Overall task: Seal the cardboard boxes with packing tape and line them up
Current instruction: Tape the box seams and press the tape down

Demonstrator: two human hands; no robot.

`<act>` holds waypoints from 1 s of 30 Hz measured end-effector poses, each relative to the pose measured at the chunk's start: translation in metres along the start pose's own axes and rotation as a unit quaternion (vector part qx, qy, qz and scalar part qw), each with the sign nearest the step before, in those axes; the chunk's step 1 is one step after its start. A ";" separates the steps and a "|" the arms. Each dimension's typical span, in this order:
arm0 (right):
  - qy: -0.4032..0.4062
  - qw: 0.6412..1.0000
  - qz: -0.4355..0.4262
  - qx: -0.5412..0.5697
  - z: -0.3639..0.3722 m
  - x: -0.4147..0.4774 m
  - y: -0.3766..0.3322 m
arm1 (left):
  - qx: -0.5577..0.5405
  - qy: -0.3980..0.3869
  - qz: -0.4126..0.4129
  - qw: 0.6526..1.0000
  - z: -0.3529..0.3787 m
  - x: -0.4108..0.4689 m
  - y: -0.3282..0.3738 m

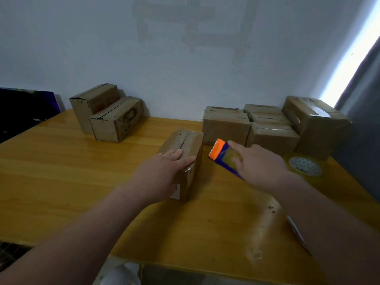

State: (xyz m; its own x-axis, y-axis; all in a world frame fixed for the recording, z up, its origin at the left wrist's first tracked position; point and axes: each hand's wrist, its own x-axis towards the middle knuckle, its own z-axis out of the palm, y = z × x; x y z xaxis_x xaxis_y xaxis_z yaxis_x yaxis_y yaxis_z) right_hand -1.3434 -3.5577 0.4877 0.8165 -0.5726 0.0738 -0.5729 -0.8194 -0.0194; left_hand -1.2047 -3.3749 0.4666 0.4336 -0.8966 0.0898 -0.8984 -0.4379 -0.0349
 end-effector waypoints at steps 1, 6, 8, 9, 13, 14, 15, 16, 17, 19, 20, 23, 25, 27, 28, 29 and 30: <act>0.010 1.000 -0.003 -0.010 0.010 -0.001 -0.003 | -0.002 0.013 -0.006 1.000 0.003 0.001 0.000; 0.063 0.996 -0.016 -0.053 0.054 -0.005 -0.008 | -0.033 0.054 -0.017 0.998 0.009 0.003 -0.001; 0.056 0.996 -0.022 -0.061 0.066 -0.008 -0.008 | -0.038 0.065 -0.018 0.997 0.011 0.003 -0.003; 0.051 0.997 -0.017 -0.059 0.069 -0.009 -0.009 | -0.039 0.070 -0.020 0.997 0.012 0.003 -0.003; 0.055 0.998 0.008 -0.023 0.068 -0.013 -0.019 | -0.041 0.085 -0.035 0.995 0.013 0.004 0.000; 0.063 0.998 -0.002 0.008 0.065 -0.014 -0.025 | -0.041 0.086 -0.039 0.995 0.012 0.004 0.001; 0.065 0.997 -0.017 0.049 0.062 -0.016 -0.032 | -0.041 0.088 -0.042 0.994 0.012 0.004 0.003; 0.056 0.993 -0.034 0.094 0.058 -0.017 -0.041 | -0.039 0.091 -0.045 0.994 0.011 0.004 0.004; 0.035 0.989 -0.049 0.137 0.054 -0.018 -0.050 | -0.035 0.098 -0.047 0.993 0.011 0.004 0.005; -0.016 0.976 -0.070 0.205 0.049 -0.018 -0.067 | -0.025 0.108 -0.049 0.993 0.010 0.003 0.006; -0.035 0.971 -0.075 0.224 0.049 -0.018 -0.074 | -0.018 0.108 -0.049 0.993 0.009 0.003 0.006; -0.072 0.968 -0.066 0.232 0.054 -0.020 -0.087 | -0.003 0.094 -0.047 0.994 0.007 0.003 0.007; -0.080 0.972 -0.063 0.213 0.059 -0.022 -0.089 | 0.003 0.086 -0.051 0.995 0.006 0.004 0.007; -0.091 0.978 -0.072 0.175 0.062 -0.024 -0.086 | 0.009 0.084 -0.046 0.995 0.007 0.005 0.007; -0.101 0.980 -0.085 0.146 0.063 -0.025 -0.083 | 0.012 0.083 -0.041 0.996 0.007 0.005 0.007; -0.109 0.982 -0.102 0.114 0.063 -0.026 -0.079 | 0.013 0.082 -0.036 0.996 0.006 0.005 0.007; -0.110 0.983 -0.117 0.086 0.062 -0.026 -0.076 | 0.011 0.079 -0.033 0.996 0.004 0.004 0.007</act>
State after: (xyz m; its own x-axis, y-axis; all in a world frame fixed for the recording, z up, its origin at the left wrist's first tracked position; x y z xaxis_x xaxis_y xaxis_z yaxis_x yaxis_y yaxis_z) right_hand -1.3165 -3.4825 0.4255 0.9312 -0.3437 -0.1210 -0.3619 -0.9112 -0.1968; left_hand -1.2085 -3.3821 0.4625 0.4729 -0.8454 0.2484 -0.8661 -0.4979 -0.0456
